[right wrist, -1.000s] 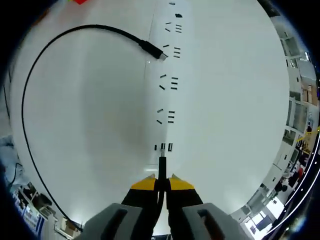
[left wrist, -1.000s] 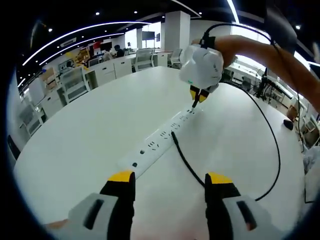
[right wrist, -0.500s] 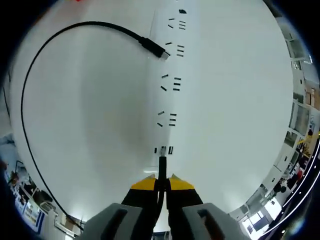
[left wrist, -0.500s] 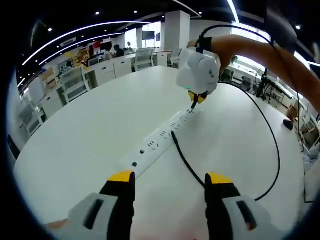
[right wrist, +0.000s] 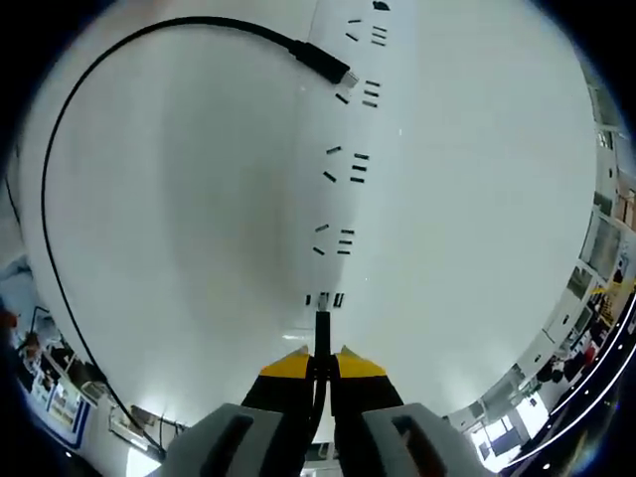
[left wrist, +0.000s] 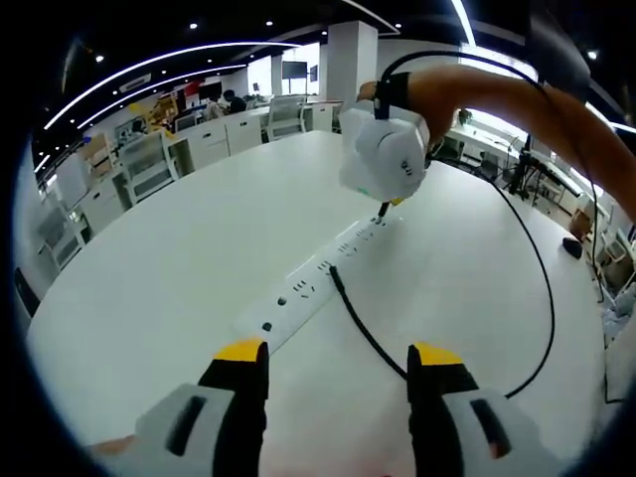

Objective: Find the data cable on the table. Grasp the USB connector end of the cable and insert it into the USB port on the table

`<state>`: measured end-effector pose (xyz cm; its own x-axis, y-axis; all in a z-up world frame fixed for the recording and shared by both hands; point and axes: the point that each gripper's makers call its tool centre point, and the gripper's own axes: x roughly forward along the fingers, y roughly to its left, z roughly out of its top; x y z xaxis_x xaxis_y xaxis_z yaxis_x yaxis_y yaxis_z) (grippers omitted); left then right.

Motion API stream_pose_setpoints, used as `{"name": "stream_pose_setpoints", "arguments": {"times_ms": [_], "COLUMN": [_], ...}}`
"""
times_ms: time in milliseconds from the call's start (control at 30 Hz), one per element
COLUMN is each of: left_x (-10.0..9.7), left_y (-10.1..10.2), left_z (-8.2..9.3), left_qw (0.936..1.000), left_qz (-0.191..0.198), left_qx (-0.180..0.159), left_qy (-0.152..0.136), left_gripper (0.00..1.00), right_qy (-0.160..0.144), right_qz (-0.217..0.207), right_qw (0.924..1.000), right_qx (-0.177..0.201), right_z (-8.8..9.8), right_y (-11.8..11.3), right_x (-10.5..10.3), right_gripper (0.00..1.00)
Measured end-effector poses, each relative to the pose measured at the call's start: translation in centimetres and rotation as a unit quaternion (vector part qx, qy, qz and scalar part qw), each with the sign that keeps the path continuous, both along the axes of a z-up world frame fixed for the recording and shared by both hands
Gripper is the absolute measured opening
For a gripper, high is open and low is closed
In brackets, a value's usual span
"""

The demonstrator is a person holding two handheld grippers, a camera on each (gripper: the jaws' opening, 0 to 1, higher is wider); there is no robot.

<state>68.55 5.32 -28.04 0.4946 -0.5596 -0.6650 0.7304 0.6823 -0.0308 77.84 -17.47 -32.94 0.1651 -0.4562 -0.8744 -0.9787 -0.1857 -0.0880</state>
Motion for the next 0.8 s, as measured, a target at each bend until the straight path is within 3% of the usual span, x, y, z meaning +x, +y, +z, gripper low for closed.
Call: {"name": "stream_pose_setpoints", "arguments": {"times_ms": [667, 800], "left_x": [0.3, 0.3], "left_y": [0.1, 0.1], "left_z": [0.2, 0.2], "left_qw": [1.0, 1.0], "left_qz": [0.0, 0.0], "left_qx": [0.0, 0.0], "left_qy": [0.0, 0.0], "left_gripper": [0.56, 0.56], "right_qy": [0.012, 0.013], "right_qz": [-0.04, -0.05], "right_qw": [0.9967, 0.9963], "right_qx": [0.07, 0.068], "right_z": [0.3, 0.1], "right_y": [1.4, 1.3], "right_x": [0.3, 0.1], "right_gripper": [0.09, 0.09]}}
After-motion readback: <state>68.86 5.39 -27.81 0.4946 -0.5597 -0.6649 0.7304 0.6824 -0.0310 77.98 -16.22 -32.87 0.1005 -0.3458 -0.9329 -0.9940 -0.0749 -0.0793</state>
